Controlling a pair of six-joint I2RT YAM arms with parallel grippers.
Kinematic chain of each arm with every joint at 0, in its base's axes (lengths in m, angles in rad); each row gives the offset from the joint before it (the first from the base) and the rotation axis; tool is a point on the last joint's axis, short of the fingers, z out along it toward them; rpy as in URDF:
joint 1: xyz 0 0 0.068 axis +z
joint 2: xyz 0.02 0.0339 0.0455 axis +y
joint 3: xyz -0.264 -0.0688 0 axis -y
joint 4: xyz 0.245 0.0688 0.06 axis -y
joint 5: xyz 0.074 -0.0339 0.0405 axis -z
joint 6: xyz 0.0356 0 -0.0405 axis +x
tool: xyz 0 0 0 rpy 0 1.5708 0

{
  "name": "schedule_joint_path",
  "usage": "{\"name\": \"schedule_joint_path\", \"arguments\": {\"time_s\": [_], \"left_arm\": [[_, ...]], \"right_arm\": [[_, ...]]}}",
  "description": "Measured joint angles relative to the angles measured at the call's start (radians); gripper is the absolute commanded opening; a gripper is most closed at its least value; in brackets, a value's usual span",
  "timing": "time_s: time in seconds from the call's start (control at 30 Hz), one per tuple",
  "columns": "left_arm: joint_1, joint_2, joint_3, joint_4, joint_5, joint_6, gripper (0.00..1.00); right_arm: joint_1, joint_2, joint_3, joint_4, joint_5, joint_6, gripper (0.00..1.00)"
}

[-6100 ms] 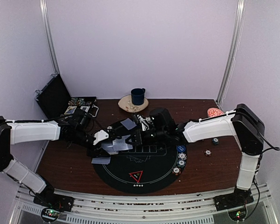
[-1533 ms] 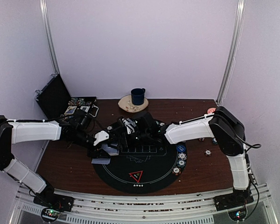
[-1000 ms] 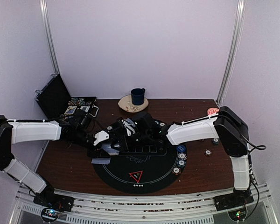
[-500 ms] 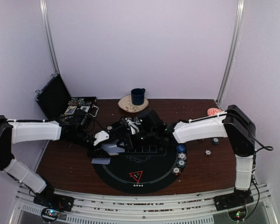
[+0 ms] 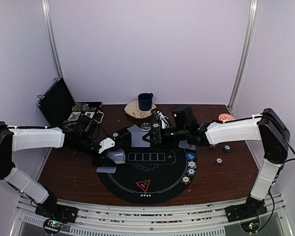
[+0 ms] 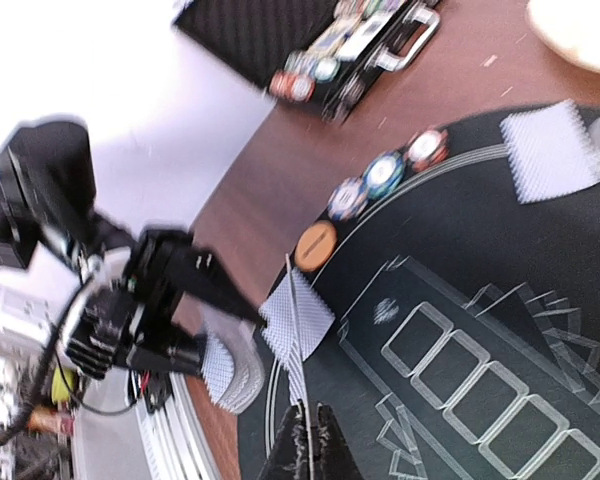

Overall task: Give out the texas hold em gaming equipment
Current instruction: Pick up the poker card from the face-down deck piles, then distribute the poker card in the dealer area.

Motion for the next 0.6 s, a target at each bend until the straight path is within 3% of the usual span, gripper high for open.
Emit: {"name": "schedule_joint_path", "arguments": {"time_s": [0.2, 0.4, 0.6], "left_arm": [[0.000, 0.000, 0.000, 0.000, 0.005, 0.000, 0.06], [0.000, 0.000, 0.000, 0.000, 0.008, 0.000, 0.06], [0.000, 0.000, 0.000, 0.000, 0.008, 0.000, 0.06]], "right_arm": [[-0.060, 0.027, 0.005, 0.138, 0.079, 0.126, 0.00], [-0.050, 0.291, 0.228, 0.206, 0.175, 0.275, 0.00], [-0.045, 0.458, 0.337, 0.231, 0.294, 0.390, 0.00]]}}
